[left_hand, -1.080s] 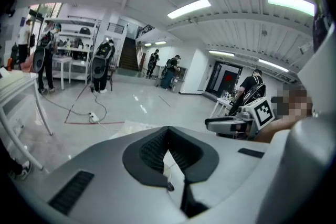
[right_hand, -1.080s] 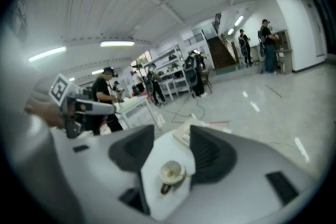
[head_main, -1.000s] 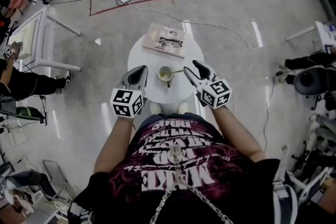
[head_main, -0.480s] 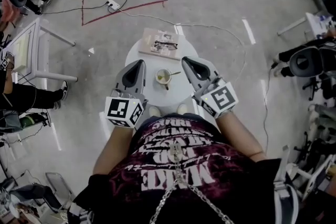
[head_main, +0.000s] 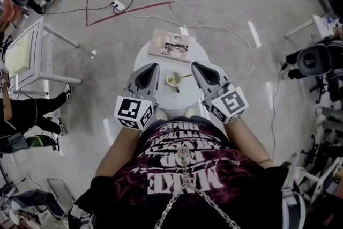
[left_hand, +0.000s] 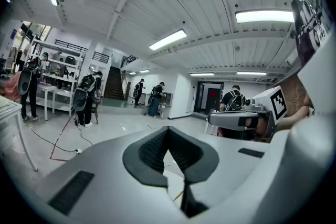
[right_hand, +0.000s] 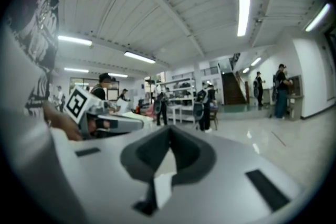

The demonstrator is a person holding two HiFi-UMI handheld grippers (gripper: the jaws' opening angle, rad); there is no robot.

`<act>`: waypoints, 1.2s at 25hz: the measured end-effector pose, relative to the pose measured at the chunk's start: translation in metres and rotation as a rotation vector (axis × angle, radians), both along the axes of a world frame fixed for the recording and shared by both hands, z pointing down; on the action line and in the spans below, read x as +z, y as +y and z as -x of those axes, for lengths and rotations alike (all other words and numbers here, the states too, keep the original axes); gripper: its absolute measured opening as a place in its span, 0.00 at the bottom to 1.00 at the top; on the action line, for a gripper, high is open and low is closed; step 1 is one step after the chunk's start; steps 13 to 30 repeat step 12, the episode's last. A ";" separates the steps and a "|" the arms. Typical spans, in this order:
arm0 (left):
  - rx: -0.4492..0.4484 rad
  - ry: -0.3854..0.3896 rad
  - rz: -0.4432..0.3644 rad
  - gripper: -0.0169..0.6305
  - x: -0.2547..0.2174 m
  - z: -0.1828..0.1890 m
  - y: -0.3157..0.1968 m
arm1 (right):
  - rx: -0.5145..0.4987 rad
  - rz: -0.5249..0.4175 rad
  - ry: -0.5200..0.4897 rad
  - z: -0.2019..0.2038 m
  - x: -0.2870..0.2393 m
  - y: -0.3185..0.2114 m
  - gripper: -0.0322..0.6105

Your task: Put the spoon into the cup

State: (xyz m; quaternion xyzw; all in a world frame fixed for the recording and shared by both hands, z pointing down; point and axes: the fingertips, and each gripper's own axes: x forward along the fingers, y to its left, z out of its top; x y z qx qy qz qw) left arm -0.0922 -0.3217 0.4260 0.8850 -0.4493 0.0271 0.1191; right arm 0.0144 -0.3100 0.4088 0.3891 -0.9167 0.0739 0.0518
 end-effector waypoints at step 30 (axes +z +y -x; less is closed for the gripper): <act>0.050 0.013 -0.028 0.07 -0.003 0.030 -0.001 | 0.061 0.006 0.017 0.025 0.000 0.006 0.10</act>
